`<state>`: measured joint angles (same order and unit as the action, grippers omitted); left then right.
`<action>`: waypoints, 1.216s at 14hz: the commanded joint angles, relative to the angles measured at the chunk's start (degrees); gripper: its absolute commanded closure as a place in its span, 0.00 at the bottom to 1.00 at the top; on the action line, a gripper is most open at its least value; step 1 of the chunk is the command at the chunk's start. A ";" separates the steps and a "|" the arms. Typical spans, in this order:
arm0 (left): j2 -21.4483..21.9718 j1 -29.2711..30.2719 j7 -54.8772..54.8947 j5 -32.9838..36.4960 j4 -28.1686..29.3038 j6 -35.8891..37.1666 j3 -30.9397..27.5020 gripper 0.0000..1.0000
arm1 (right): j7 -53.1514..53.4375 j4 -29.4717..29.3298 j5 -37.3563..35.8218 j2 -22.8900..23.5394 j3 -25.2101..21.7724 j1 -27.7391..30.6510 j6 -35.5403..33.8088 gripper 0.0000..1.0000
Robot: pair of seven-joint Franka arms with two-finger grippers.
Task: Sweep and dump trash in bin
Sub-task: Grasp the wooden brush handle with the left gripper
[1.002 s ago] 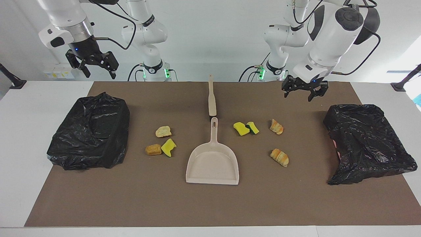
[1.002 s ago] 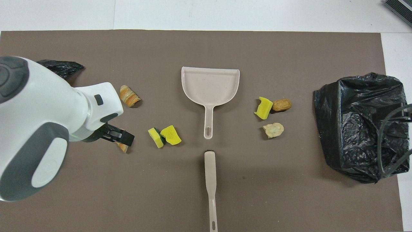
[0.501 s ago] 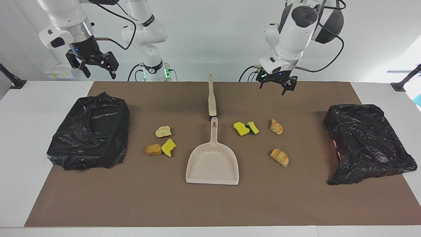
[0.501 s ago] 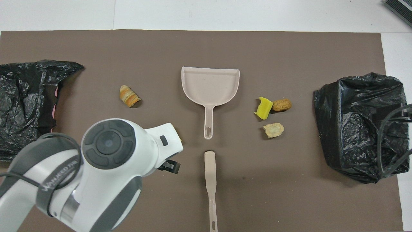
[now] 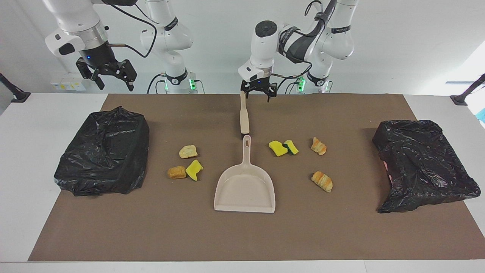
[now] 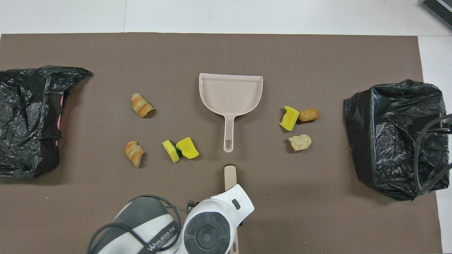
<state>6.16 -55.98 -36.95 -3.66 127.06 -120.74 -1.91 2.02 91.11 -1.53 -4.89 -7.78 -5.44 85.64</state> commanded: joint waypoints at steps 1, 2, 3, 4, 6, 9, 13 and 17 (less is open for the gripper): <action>-0.17 -5.96 -8.10 -0.39 3.89 -6.50 -1.26 0.00 | -1.58 0.74 0.12 -0.91 0.13 0.61 -0.83 0.00; -0.96 -7.37 -10.05 -0.39 4.94 -9.05 -1.26 0.00 | -1.50 0.74 0.12 -0.91 0.13 0.61 -0.91 0.00; -1.23 -8.43 -11.55 -0.39 5.56 -10.29 -1.26 0.00 | -1.50 0.91 0.12 -0.91 0.13 0.61 -0.91 0.00; -1.32 -8.79 -12.09 -0.30 6.35 -11.00 -1.26 0.00 | -1.50 0.91 0.12 -1.00 0.13 0.61 -0.83 0.00; -1.76 -9.75 -12.09 -0.39 8.28 -13.28 -1.26 0.00 | -1.59 1.00 0.12 -1.00 0.13 0.61 -0.83 0.00; -4.04 -11.85 -12.62 -0.39 8.56 -15.22 -1.34 0.00 | -1.59 1.00 0.12 -1.09 0.13 0.61 -0.83 0.00; -4.66 -12.13 -15.25 -0.12 8.47 -16.19 -1.43 0.00 | -1.59 1.00 0.12 -1.09 0.13 0.61 -0.83 0.00; -4.66 -12.13 -15.52 0.14 8.56 -16.10 -1.43 0.83 | -1.59 1.00 0.12 -1.09 0.05 0.61 -0.83 0.00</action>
<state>0.94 -66.79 -51.54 -3.67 134.65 -135.65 -2.27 2.01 91.24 -1.53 -4.92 -7.80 -5.44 85.61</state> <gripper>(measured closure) 0.379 0.000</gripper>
